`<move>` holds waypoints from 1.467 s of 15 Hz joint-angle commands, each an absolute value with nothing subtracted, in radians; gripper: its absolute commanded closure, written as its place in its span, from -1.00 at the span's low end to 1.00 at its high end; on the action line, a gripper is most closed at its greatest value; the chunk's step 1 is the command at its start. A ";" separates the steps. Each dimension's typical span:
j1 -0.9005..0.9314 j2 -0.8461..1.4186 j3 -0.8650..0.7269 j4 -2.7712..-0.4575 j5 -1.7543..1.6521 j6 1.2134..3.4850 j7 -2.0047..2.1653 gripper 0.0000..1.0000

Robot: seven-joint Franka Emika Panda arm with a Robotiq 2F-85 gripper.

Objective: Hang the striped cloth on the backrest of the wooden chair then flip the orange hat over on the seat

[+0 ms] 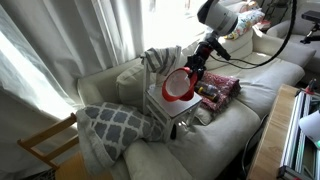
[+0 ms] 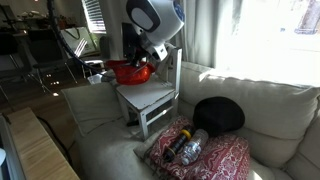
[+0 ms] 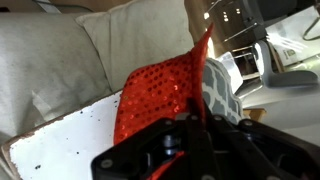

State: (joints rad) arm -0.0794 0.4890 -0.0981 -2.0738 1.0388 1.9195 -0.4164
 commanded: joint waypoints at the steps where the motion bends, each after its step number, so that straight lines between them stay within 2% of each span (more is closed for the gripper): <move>1: -0.008 0.363 -0.091 -2.086 0.843 1.940 -0.184 0.98; 10: 0.095 0.399 -0.016 -1.968 0.394 1.926 0.228 0.98; 11: 0.060 0.357 0.002 -2.002 0.473 1.922 0.174 0.94; 14: 0.074 0.385 0.004 -1.983 0.415 1.922 0.206 0.94; 15: 0.101 0.374 -0.013 -1.981 0.325 1.927 0.254 0.98; 22: 0.217 0.408 0.000 -1.905 -0.038 1.859 0.476 0.98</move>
State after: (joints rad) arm 0.1634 0.3813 -0.0070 -1.9416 0.0886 1.8960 0.3746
